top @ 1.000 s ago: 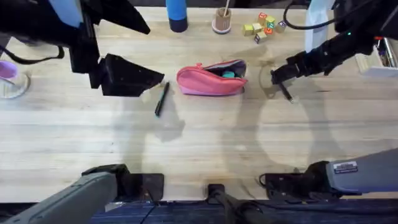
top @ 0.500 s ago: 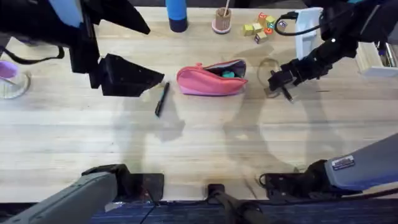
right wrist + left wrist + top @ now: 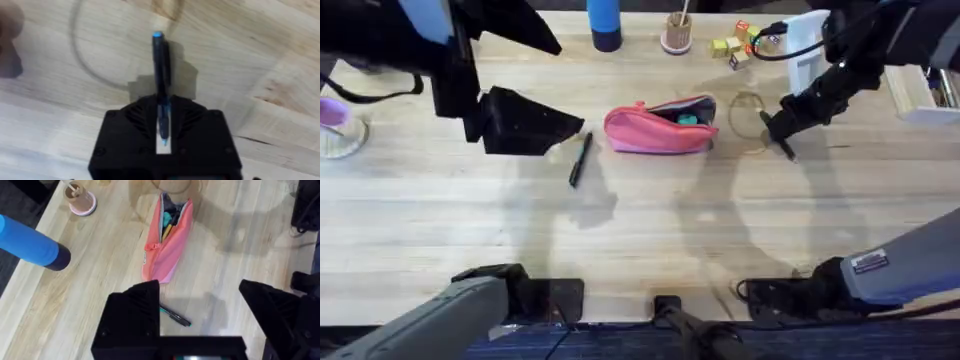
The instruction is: Unzip the bag, pick up the pens from the table one at a time and place them inside, then zip the bag closed.
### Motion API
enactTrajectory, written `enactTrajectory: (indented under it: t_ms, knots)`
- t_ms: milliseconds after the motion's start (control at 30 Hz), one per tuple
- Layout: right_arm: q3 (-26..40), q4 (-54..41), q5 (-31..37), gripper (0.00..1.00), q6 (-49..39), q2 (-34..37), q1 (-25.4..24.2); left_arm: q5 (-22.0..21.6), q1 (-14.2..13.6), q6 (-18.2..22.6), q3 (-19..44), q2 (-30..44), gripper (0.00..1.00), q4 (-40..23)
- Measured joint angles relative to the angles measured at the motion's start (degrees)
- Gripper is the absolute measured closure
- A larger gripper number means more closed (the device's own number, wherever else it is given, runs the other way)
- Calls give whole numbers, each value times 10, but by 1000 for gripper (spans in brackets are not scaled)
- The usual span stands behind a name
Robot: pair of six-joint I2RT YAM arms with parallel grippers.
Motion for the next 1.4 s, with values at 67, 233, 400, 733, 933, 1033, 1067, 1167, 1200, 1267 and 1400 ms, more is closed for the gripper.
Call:
enactTrajectory:
  t_ms: [67,233,400,733,933,1033,1067,1167,1200,1267,1400]
  knots:
    - [0,0,2,898,0,0,6,0,0,0,0,0,7,0]
    - [2,0,4,956,0,0,12,0,0,0,0,0,7,0]
    - [3,-1,3,961,0,-1,14,0,0,0,0,0,7,0]
    - [8,-2,-29,972,-8,-71,33,0,0,0,0,0,7,0]
    - [15,-2,-34,971,-130,-163,97,0,0,0,0,0,7,0]
    - [15,-3,-35,971,-196,-165,132,0,0,0,0,0,7,0]
    - [15,-3,-35,971,-219,-165,143,0,0,0,0,0,7,0]
    - [15,-3,-36,971,-294,-165,175,0,0,0,0,0,7,0]
    - [15,-3,-36,971,-316,-165,183,0,0,0,0,0,7,0]
    - [15,-3,-36,971,-359,-165,199,0,0,0,0,0,7,0]
    - [15,-3,-35,971,-422,-165,220,0,0,0,0,0,8,0]
